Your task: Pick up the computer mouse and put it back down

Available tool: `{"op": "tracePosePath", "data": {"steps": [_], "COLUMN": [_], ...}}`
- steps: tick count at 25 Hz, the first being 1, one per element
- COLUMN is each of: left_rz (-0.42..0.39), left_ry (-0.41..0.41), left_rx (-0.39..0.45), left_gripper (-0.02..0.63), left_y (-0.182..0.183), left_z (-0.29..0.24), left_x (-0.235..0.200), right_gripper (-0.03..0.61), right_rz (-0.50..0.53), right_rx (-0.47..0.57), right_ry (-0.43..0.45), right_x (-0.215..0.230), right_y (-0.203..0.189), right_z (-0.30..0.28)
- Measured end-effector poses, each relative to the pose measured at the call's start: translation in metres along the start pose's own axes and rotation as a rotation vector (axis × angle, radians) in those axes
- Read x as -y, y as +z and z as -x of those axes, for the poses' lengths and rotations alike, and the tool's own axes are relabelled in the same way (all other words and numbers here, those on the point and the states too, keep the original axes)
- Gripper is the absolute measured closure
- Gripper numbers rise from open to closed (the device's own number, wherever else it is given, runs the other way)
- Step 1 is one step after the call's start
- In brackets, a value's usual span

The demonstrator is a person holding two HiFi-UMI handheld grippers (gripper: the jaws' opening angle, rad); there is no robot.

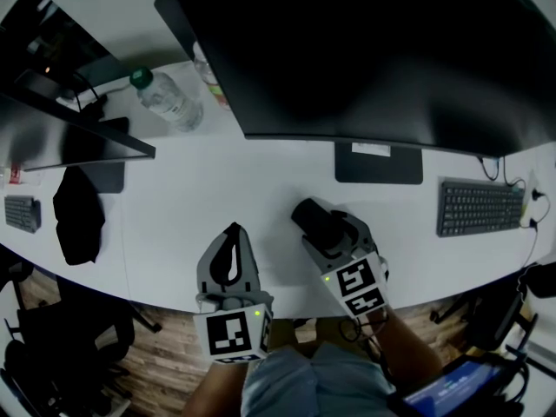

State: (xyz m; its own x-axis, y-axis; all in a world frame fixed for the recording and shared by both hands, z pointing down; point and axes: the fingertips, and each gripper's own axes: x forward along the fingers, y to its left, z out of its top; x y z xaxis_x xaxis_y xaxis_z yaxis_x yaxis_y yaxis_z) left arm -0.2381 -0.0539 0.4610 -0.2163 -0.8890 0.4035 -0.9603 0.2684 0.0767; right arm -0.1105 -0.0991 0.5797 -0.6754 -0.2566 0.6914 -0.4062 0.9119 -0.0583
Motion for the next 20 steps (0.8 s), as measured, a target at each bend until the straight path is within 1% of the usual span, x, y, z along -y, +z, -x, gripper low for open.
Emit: {"op": "tracePosePath", "data": {"steps": [7, 14, 20], "left_rz": [0.005, -0.046, -0.084], "left_ry": [-0.025, -0.080, -0.149], "left_rx": [-0.002, 0.092, 0.172], "left_gripper": [0.609, 0.609, 0.609], "left_y": [0.010, 0.055, 0.095], "left_z": [0.002, 0.000, 0.003], "left_x": [0.008, 0.026, 0.056], "right_gripper": [0.275, 0.275, 0.275], "right_rz": [-0.022, -0.031, -0.034], "right_rx": [0.043, 0.135, 0.222], "right_ry": [-0.026, -0.092, -0.163], "right_x": [0.005, 0.024, 0.043], "right_y": [0.014, 0.048, 0.081], "right_z": [0.011, 0.037, 0.074]}}
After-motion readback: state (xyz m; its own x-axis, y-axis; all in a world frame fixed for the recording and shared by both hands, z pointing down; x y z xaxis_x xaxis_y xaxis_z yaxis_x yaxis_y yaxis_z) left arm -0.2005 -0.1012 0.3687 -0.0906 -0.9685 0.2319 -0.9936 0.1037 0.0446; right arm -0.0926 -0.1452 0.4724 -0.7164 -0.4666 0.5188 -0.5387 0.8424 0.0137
